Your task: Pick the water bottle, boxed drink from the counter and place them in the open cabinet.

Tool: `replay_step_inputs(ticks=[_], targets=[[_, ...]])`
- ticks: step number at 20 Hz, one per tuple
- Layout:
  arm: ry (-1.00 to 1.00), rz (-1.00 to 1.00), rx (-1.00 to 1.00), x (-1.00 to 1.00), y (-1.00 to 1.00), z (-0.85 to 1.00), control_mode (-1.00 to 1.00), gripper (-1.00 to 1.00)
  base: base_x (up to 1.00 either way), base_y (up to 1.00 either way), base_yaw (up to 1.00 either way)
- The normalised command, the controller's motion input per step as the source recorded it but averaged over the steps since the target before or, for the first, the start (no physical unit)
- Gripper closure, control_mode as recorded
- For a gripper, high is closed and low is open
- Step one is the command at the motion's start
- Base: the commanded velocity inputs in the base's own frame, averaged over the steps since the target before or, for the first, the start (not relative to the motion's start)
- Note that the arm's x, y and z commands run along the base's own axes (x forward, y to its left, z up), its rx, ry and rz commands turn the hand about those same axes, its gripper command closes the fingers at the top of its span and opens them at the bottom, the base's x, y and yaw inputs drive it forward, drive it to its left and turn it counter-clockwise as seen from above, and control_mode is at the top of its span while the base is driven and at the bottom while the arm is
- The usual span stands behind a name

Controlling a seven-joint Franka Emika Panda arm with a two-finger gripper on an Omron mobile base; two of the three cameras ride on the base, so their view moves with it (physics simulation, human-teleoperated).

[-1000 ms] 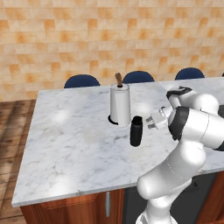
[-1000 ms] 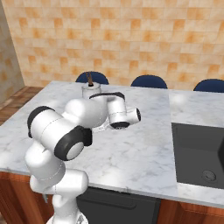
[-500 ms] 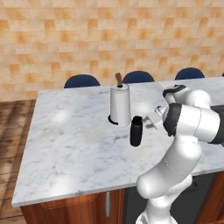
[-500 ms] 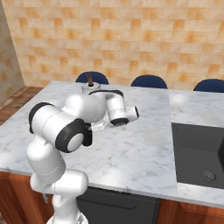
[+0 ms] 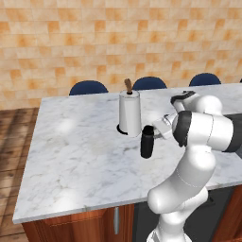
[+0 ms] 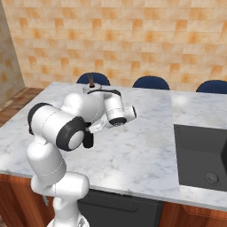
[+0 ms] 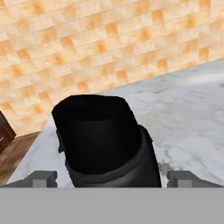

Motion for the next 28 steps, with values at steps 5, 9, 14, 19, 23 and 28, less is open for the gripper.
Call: replay_step_inputs(ticks=[5,9,14,19,23,28], targets=[[0.0,0.04,0.0,0.0,0.13,0.0,-1.0,-1.0,0.0,0.0,0.0],[0.0,0.03,0.0,0.0,0.16,0.0,-1.0,-1.0,0.0,0.0,0.0],[0.0,0.02,0.0,0.0,0.13,0.0,-1.0,-1.0,0.0,0.0,0.0],[0.0,0.0,0.0,0.0,0.03,0.0,-1.0,-1.0,0.0,0.0,0.0],[0.0,0.0,0.0,0.0,0.0,0.0,-1.0,-1.0,0.0,0.0,0.0],[0.0,0.0,0.0,0.0,0.0,0.0,-1.0,-1.0,0.0,0.0,0.0]])
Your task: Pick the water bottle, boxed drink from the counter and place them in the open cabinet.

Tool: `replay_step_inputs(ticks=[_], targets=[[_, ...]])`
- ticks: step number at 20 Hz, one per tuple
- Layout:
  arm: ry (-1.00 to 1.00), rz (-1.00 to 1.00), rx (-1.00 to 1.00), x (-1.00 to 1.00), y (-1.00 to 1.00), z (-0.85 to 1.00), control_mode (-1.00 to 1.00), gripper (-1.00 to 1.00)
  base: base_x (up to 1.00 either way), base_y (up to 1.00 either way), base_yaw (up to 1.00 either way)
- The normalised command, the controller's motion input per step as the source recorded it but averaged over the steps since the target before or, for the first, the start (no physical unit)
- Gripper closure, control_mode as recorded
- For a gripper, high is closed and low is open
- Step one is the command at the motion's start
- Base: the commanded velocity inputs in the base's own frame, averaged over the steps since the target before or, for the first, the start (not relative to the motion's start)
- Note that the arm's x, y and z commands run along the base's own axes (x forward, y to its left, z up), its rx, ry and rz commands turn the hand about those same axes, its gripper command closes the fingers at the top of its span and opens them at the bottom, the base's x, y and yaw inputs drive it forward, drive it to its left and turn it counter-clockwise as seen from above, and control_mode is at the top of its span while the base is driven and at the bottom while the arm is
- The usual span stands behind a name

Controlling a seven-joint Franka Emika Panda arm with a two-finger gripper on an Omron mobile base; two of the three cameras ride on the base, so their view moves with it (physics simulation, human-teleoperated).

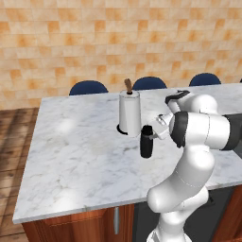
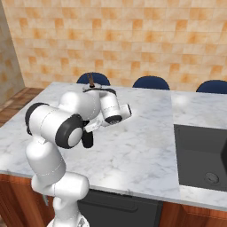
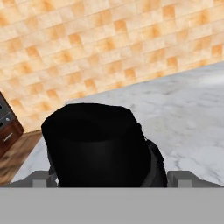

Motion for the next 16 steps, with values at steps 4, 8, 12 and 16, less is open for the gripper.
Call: replay_step_inputs(ticks=[4,8,12,16], targets=[[0.0,0.0,0.0,0.0,0.0,0.0,-1.0,1.0,0.0,0.0,0.0],[0.0,0.0,0.0,0.0,0.0,0.0,-1.0,1.0,0.0,0.0,0.0],[0.0,0.0,0.0,0.0,0.0,0.0,-1.0,1.0,0.0,0.0,0.0],[0.0,-0.06,0.0,-0.2,0.0,0.19,-1.0,1.0,0.0,0.0,0.0]])
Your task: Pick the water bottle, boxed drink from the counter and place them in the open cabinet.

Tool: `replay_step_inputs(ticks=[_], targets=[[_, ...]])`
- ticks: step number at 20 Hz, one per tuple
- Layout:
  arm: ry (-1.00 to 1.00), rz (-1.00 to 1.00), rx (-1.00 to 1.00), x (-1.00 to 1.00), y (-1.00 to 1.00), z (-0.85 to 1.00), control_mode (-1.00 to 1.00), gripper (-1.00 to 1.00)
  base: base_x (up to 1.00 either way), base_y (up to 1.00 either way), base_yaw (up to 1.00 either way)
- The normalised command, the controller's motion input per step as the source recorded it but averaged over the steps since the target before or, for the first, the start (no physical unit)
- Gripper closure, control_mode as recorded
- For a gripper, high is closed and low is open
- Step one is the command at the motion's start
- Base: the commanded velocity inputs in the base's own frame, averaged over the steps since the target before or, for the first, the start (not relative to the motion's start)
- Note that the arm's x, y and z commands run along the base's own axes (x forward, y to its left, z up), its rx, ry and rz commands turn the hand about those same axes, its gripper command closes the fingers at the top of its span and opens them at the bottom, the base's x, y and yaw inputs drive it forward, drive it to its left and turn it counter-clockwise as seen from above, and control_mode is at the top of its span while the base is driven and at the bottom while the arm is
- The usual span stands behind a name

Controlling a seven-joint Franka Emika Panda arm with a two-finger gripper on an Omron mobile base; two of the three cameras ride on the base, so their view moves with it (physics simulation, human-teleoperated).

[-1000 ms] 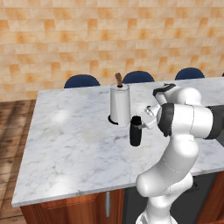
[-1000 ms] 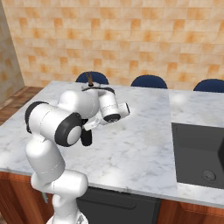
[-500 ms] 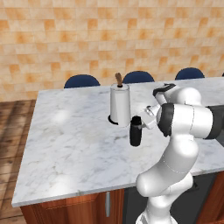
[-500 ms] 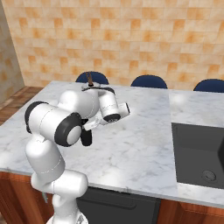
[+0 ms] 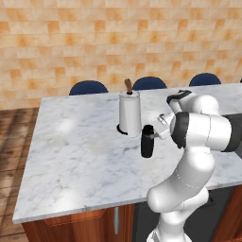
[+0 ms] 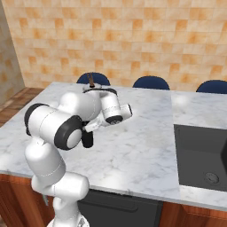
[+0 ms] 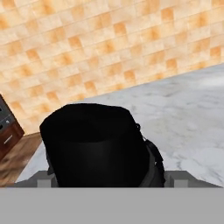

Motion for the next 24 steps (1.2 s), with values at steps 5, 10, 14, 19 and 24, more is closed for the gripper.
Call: replay_step_inputs(ticks=[5,10,14,19,24], targets=[[0.01,-0.18,0.0,-0.22,0.0,0.98,-1.0,1.0,0.0,0.0,0.0],[0.01,-0.23,0.0,-0.41,0.0,1.0,-1.0,1.0,0.0,0.0,0.0],[0.01,-0.22,0.0,-0.4,0.03,0.81,-1.0,1.0,0.0,0.0,0.0],[0.0,-0.21,-0.05,-0.22,0.22,0.62,-1.0,1.0,0.0,0.0,0.0],[0.05,-0.21,-0.11,-0.11,0.39,0.76,-1.0,1.0,0.0,0.0,0.0]])
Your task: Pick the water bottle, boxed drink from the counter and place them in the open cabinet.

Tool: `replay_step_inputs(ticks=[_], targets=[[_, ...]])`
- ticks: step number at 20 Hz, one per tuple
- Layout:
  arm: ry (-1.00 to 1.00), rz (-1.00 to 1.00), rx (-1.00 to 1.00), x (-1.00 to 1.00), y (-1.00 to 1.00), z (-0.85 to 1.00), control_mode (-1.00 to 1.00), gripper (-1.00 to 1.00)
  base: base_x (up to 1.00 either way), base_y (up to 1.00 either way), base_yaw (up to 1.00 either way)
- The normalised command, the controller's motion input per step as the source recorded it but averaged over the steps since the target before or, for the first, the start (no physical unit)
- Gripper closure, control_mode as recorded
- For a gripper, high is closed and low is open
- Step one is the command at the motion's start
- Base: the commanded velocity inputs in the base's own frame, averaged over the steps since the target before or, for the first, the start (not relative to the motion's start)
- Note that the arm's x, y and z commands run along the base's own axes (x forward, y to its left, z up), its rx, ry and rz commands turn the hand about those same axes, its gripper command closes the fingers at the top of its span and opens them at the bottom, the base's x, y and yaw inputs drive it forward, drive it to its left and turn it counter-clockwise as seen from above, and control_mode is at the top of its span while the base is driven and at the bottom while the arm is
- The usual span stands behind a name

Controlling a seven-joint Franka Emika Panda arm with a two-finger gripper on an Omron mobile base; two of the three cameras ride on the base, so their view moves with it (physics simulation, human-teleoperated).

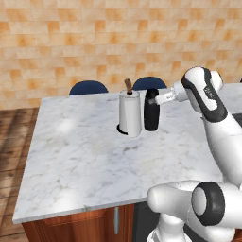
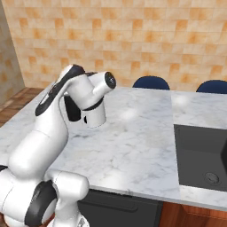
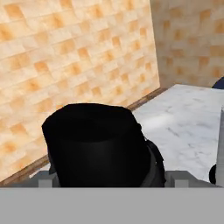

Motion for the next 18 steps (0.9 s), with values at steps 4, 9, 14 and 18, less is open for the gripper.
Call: replay_step_inputs(ticks=[4,9,14,18], targets=[[0.07,-0.24,-0.11,-0.23,0.3,0.73,-1.0,1.0,0.0,0.0,0.0],[0.0,-0.22,-0.06,-0.59,0.2,0.69,-1.0,1.0,0.0,0.0,0.0],[0.0,-0.17,-0.09,-0.62,0.24,0.52,-1.0,1.0,0.0,0.0,0.0],[0.0,-0.22,-0.09,-0.64,0.12,0.32,-1.0,1.0,0.0,0.0,0.0]])
